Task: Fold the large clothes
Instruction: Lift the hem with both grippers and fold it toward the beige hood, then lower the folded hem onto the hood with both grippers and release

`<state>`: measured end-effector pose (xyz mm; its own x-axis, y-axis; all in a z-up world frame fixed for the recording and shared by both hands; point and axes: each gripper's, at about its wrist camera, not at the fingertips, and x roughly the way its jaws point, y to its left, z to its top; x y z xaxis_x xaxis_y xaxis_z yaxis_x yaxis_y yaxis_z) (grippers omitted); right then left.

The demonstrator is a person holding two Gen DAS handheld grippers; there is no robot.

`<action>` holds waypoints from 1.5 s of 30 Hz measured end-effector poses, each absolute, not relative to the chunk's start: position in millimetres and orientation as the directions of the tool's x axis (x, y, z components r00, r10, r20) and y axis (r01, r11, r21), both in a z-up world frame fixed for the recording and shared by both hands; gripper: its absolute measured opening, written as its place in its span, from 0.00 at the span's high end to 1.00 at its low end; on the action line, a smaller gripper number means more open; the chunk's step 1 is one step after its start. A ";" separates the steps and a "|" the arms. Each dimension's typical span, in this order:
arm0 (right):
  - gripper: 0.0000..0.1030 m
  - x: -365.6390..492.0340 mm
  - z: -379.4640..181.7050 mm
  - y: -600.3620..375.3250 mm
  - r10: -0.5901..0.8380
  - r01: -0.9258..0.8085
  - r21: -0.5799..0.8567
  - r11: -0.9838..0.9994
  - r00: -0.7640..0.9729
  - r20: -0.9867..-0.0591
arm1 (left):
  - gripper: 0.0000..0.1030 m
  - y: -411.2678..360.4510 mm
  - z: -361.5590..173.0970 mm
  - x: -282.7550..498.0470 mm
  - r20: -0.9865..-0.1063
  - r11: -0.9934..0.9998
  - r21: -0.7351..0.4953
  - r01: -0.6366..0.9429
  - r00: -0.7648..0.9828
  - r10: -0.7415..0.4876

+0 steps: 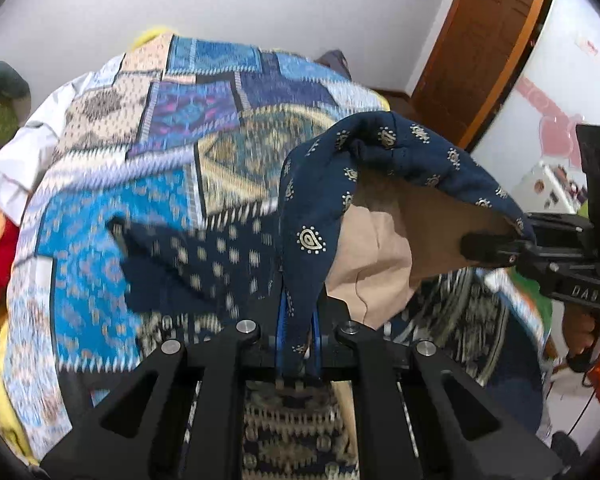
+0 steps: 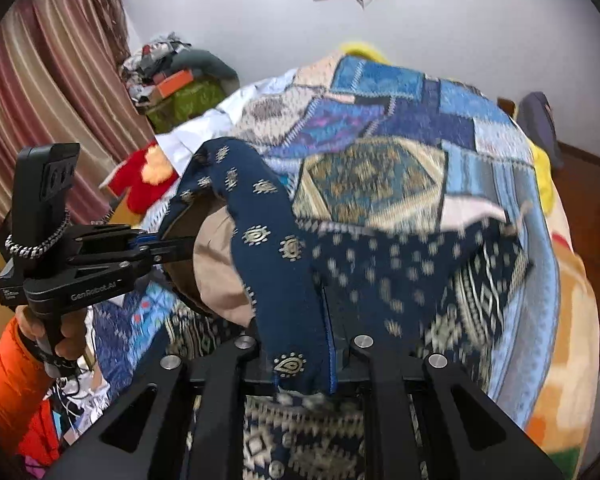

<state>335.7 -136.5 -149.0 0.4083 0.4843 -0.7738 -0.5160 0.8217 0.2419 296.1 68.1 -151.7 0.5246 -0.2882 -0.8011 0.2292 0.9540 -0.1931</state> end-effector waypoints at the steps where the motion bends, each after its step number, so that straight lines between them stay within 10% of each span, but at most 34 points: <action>1: 0.87 329.6 -154.7 -138.3 0.483 -0.509 0.254 0.822 0.388 -0.785 | 0.91 68.4 -156.3 288.5 -0.807 0.955 -0.190 0.227 0.517 -0.284; 20: 0.87 256.5 -202.0 -182.8 0.389 -0.465 0.203 0.862 0.349 -0.853 | 0.71 77.8 -247.9 207.0 -0.913 0.973 -0.169 0.158 0.348 -0.215; 32: 0.87 253.6 -180.6 -227.9 0.402 -0.413 0.245 0.877 0.351 -0.846 | 0.59 122.1 -183.5 226.0 -0.863 0.995 -0.063 0.076 0.497 -0.092; 38: 0.87 267.3 -153.2 -217.4 0.456 -0.425 0.281 0.860 0.396 -0.797 | 0.38 99.3 -149.0 275.3 -0.802 0.990 -0.078 0.122 0.582 -0.135; 45: 0.87 302.2 -150.7 -168.4 0.447 -0.471 0.242 0.848 0.390 -0.805 | 0.37 59.5 -166.9 329.3 -0.831 0.969 -0.134 0.205 0.510 -0.223</action>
<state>302.2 -168.4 -150.7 0.3903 0.4469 -0.8049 -0.4713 0.8480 0.2424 329.3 59.5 -166.9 0.5097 -0.2231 -0.8309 0.2054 0.9694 -0.1343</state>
